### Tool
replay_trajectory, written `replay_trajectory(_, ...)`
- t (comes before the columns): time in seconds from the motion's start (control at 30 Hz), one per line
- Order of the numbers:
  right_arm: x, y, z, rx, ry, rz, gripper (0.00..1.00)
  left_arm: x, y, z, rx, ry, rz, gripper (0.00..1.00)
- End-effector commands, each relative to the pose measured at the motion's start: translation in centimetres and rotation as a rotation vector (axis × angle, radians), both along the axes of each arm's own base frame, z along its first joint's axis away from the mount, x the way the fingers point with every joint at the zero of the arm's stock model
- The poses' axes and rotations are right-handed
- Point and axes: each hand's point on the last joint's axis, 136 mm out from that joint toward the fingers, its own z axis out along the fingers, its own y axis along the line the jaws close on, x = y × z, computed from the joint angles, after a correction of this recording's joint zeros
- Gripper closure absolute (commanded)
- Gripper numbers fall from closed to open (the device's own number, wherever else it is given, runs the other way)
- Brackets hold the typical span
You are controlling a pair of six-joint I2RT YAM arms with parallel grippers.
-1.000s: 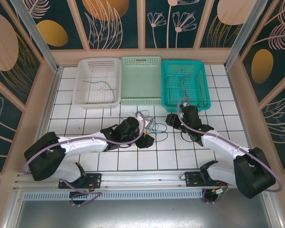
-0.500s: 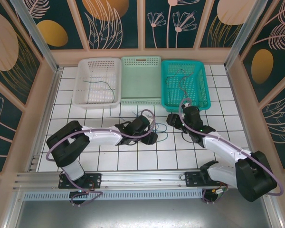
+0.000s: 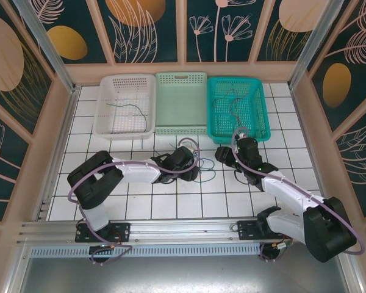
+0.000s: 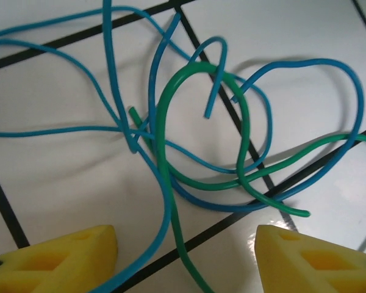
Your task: Untangle the cables
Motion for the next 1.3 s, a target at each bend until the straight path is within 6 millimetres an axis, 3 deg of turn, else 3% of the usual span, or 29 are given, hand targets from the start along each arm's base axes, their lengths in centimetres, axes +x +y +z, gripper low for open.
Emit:
replay_trajectory(0.0, 0.2, -0.8, 0.4, 0.005, -0.021, -0.039, 0.44, 0.6, -0.2, -0.3, 0.014, -0.018, -0.009, 0.4)
replay_trajectory(0.1, 0.2, -0.8, 0.4, 0.009, -0.023, -0.044, 0.44, 0.5, -0.7, -0.2, -0.001, -0.02, -0.027, 0.47)
replay_trajectory(0.27, 0.3, -0.8, 0.4, 0.013, -0.024, -0.045, 0.43, 0.3, -1.3, -0.2, -0.024, -0.011, -0.051, 0.86)
replay_trajectory(0.37, 0.2, -0.9, 0.4, 0.012, -0.022, -0.046, 0.43, 0.1, -1.1, 0.5, -0.029, -0.019, -0.06, 1.0)
replay_trajectory(0.73, -0.7, 1.0, 0.4, 0.057, -0.048, 0.086, 0.43, -0.8, 0.0, 5.5, -0.021, -0.104, -0.156, 1.0)
replay_trajectory(0.97, -2.2, 3.8, 1.5, 0.081, -0.121, 0.25, 0.44, -0.2, 0.2, 6.3, 0.009, -0.123, -0.144, 1.0)
replay_trajectory(1.27, -3.6, 4.4, -1.2, 0.057, -0.04, 0.299, 0.44, 0.6, 0.2, 7.4, 0.002, -0.171, -0.12, 1.0)
